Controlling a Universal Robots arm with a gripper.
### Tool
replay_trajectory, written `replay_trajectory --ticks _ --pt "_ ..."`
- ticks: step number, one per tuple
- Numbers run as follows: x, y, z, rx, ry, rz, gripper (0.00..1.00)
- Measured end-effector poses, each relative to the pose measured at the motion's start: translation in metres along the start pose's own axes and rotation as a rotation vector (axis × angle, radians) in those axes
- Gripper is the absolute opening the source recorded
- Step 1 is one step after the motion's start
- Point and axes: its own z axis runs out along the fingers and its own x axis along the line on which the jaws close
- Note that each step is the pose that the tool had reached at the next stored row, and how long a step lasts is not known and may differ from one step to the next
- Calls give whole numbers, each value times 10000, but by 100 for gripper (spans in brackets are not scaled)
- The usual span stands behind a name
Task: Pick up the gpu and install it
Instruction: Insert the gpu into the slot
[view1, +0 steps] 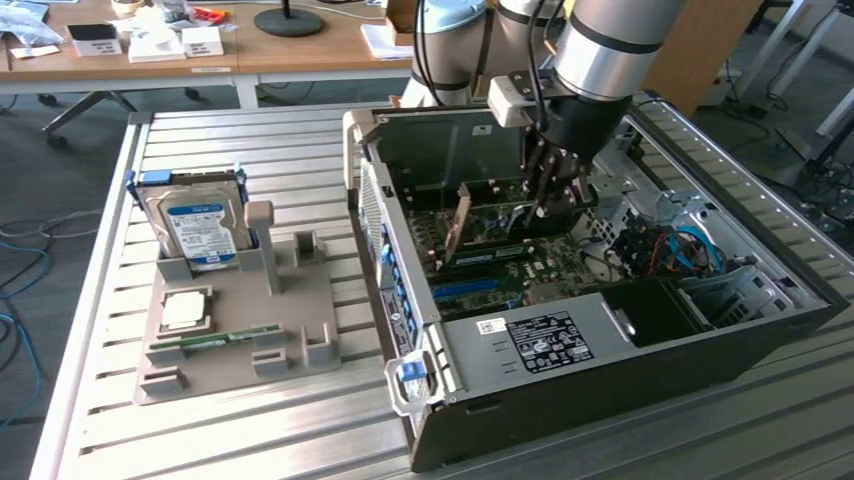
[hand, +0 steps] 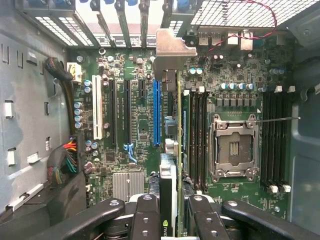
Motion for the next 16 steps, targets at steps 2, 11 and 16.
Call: replay_trajectory --ticks 2,11,16 --pt "0 0 7 2 -4 0 27" --pt "8 0 116 0 -1 0 27" --pt "9 0 120 0 1 0 27"
